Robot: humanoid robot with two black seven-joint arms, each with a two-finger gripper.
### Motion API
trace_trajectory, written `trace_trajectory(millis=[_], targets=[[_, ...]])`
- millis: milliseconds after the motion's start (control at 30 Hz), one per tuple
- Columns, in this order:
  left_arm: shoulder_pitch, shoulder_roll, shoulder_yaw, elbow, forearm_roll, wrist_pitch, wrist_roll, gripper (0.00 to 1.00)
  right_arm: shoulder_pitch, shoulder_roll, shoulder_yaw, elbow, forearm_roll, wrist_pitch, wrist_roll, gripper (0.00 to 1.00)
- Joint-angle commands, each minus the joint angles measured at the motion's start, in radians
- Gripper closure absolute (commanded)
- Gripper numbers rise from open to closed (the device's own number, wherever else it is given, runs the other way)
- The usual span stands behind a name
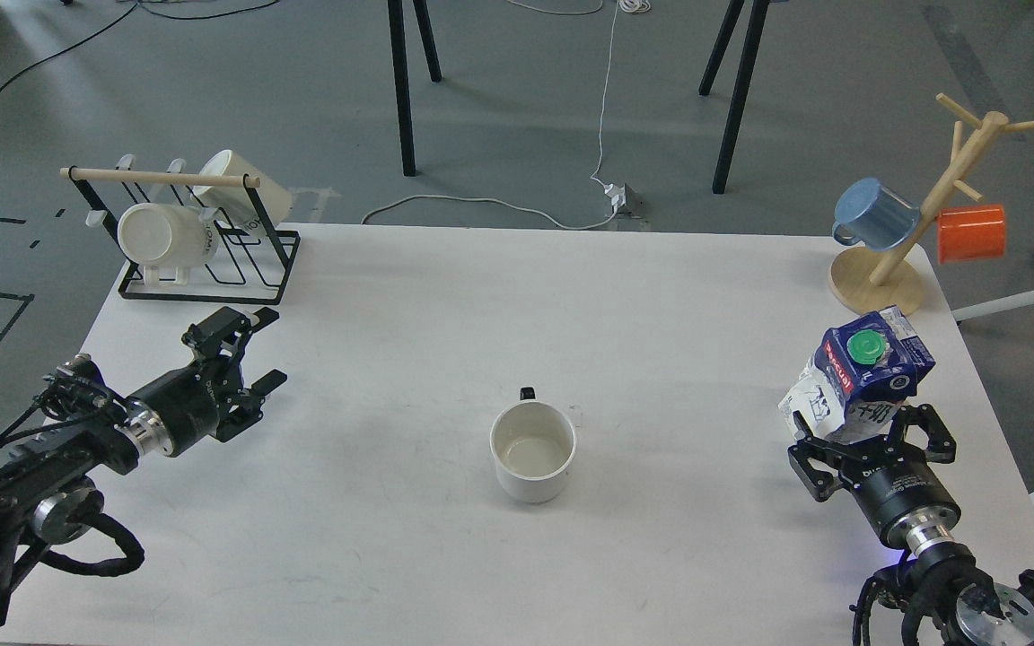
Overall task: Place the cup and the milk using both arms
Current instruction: 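Grasp the blue-and-white milk carton with the right gripper, then carry the milk carton toward the mug and lower it beside it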
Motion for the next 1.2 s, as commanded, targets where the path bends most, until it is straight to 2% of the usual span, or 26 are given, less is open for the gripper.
trace_trajectory(millis=[0, 33, 67, 133, 667, 1167], targets=[[-0.001, -0.001, 0.000, 0.003, 0.000, 0.000, 0.000, 0.01, 0.001, 0.030, 0.000, -0.022, -0.011, 0.000, 0.015, 0.42], [0.000, 0.001, 0.000, 0.003, 0.000, 0.000, 0.000, 0.01, 0.001, 0.036, 0.000, -0.036, -0.011, 0.000, 0.015, 0.54], [0.000, 0.001, 0.000, 0.003, 0.000, 0.000, 0.000, 0.01, 0.001, 0.039, 0.000, -0.043, -0.009, 0.000, 0.015, 0.60], [0.000, 0.001, 0.000, 0.003, 0.002, 0.000, 0.000, 0.01, 0.001, 0.039, 0.000, -0.045, -0.009, 0.000, 0.015, 0.64], [0.005, 0.002, 0.000, 0.012, 0.000, 0.000, 0.000, 0.01, 0.003, 0.088, -0.008, 0.028, -0.049, 0.000, 0.015, 0.63], [0.013, 0.004, 0.000, 0.012, 0.002, 0.000, 0.000, 0.01, -0.003, 0.262, -0.031, 0.059, -0.253, 0.000, 0.015, 0.63]])
